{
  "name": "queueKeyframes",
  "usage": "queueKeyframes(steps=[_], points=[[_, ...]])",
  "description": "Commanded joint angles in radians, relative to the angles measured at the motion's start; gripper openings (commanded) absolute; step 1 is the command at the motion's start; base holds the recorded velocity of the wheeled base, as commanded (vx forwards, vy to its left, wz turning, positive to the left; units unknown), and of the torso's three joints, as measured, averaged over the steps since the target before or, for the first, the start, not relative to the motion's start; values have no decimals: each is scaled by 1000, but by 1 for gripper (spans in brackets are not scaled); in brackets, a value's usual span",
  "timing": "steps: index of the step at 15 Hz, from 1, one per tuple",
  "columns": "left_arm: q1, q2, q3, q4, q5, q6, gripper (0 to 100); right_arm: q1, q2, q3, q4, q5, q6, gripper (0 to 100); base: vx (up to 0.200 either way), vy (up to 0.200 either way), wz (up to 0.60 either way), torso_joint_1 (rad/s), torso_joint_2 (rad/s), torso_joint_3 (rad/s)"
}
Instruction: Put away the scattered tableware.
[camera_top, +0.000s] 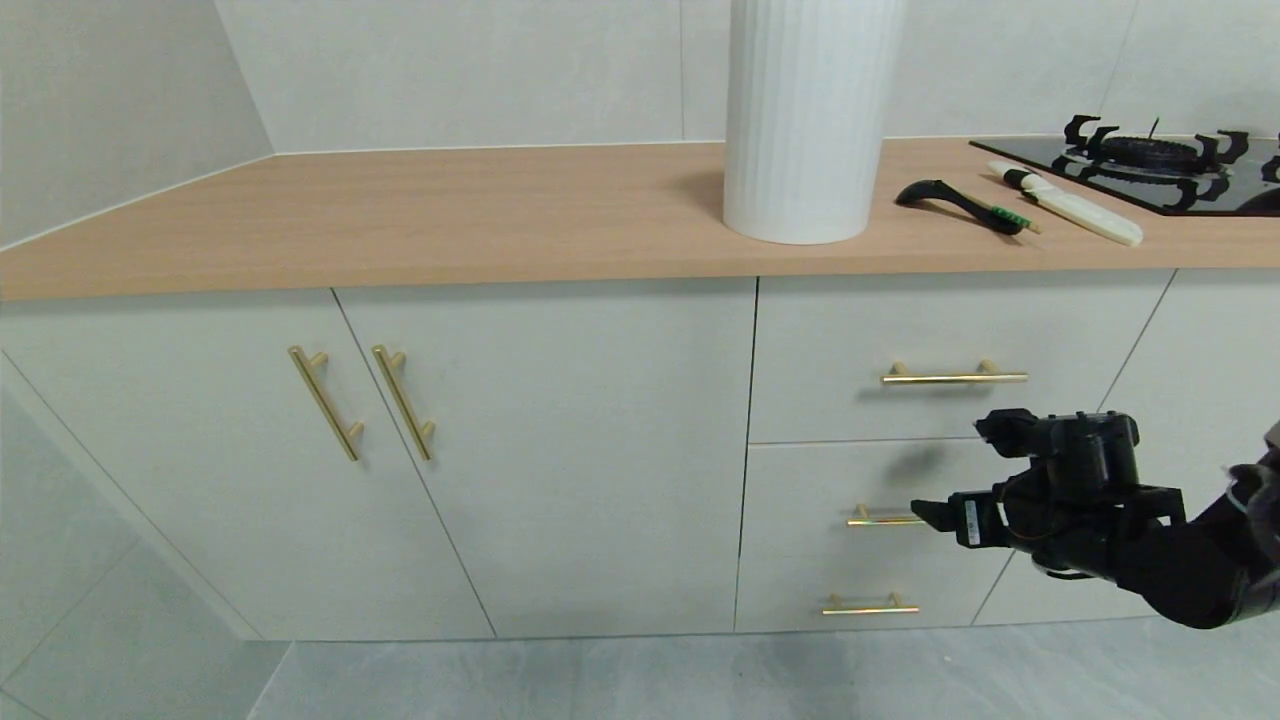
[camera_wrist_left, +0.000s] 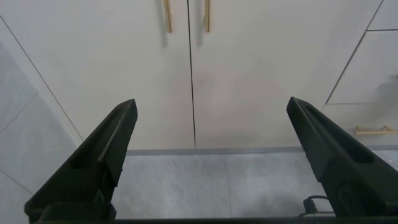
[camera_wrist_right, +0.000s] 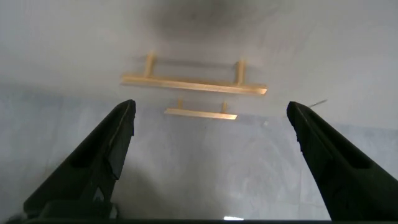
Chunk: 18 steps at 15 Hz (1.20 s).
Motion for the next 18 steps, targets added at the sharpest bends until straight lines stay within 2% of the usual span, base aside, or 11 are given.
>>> queueKeyframes(steps=[1, 5, 11, 18], points=[[0, 0, 0, -1, 0, 0, 100, 2, 128, -1, -91, -31, 1, 100, 0, 0, 0, 0, 0, 0], [0, 0, 0, 0, 0, 0, 100, 3, 226, -7, -265, -96, -1, 100, 0, 0, 0, 0, 0, 0], [0, 0, 0, -1, 0, 0, 100, 6, 339, -44, -415, -100, 1, 100, 0, 0, 0, 0, 0, 0], [0, 0, 0, 0, 0, 0, 100, 6, 407, -96, -426, -136, 22, 100, 0, 0, 0, 0, 0, 0]])
